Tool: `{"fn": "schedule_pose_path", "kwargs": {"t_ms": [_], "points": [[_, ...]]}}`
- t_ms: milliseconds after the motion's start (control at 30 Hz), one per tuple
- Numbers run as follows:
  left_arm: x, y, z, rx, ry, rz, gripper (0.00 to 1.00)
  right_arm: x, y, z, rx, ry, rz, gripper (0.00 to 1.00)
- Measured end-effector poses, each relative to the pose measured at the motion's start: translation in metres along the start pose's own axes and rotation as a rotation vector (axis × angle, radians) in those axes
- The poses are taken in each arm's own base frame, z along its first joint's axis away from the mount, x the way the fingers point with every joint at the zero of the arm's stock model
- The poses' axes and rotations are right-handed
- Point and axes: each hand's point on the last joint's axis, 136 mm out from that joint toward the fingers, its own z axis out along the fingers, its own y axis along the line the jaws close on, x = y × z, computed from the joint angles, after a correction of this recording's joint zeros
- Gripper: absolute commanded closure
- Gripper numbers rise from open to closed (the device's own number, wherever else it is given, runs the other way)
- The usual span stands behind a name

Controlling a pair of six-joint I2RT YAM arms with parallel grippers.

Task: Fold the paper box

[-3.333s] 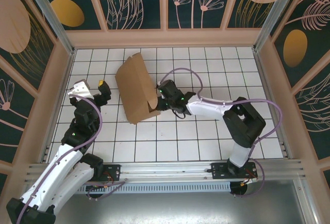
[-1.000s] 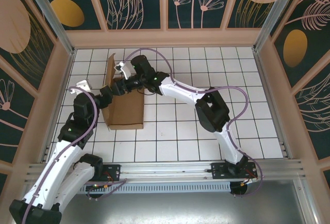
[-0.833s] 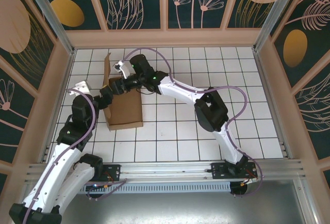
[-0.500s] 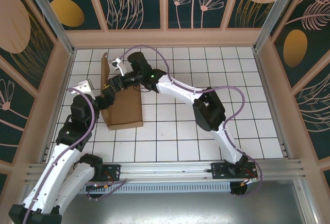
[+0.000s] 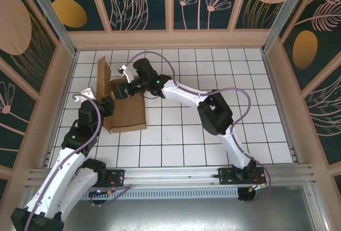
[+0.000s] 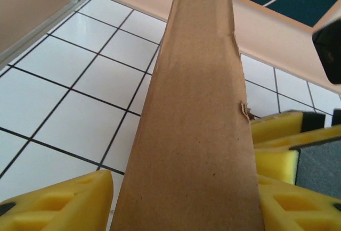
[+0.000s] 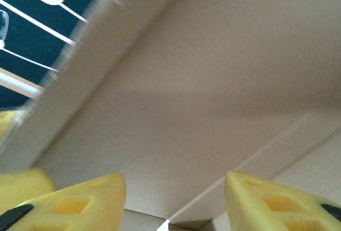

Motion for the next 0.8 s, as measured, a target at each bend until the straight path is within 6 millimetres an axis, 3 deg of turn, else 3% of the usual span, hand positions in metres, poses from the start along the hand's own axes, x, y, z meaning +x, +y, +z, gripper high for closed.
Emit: {"fn": "schedule_pose_path", "kwargs": {"t_ms": [167, 367, 433, 600, 800], "points": [[-0.001, 0.005, 0.0, -0.029, -0.009, -0.001, 0.42, 0.007, -0.042, -0.023, 0.151, -0.024, 0.023, 0.44], [0.001, 0.005, 0.002, -0.033, -0.002, 0.002, 0.42, -0.011, -0.099, -0.069, 0.407, -0.106, 0.01, 0.46], [0.002, 0.006, 0.003, -0.035, 0.002, 0.004, 0.41, -0.014, -0.121, -0.077, 0.507, -0.1, 0.007, 0.4], [0.005, 0.007, 0.004, -0.038, 0.008, 0.007, 0.41, -0.031, -0.165, -0.065, 0.69, -0.081, -0.048, 0.2], [0.005, 0.006, 0.005, -0.033, 0.006, 0.006, 0.4, -0.003, -0.206, -0.042, 0.78, 0.028, -0.037, 0.18]]}}
